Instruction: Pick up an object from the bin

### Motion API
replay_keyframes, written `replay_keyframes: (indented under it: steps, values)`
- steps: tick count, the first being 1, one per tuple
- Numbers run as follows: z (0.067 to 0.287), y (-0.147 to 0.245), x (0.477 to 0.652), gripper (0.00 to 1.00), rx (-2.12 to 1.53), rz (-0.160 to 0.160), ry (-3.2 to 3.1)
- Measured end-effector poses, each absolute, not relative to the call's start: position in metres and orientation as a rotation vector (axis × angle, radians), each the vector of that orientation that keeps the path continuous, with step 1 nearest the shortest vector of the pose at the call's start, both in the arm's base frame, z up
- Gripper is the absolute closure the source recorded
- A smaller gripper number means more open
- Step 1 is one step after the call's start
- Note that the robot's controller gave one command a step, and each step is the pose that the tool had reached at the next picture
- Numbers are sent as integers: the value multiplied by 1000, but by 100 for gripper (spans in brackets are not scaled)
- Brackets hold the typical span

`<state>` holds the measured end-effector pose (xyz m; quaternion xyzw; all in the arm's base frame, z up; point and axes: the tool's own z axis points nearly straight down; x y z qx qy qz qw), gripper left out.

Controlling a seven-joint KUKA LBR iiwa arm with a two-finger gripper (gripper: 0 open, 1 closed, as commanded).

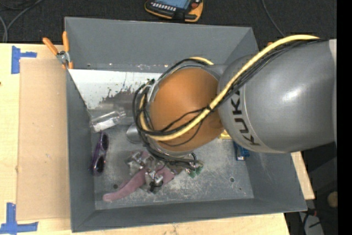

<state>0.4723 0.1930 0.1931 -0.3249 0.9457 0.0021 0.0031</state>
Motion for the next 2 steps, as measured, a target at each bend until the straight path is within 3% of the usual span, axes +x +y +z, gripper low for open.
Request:
replay_keyframes:
  steps: [2]
  values:
    - [152, 192, 469, 100, -1028, 6, 2976]
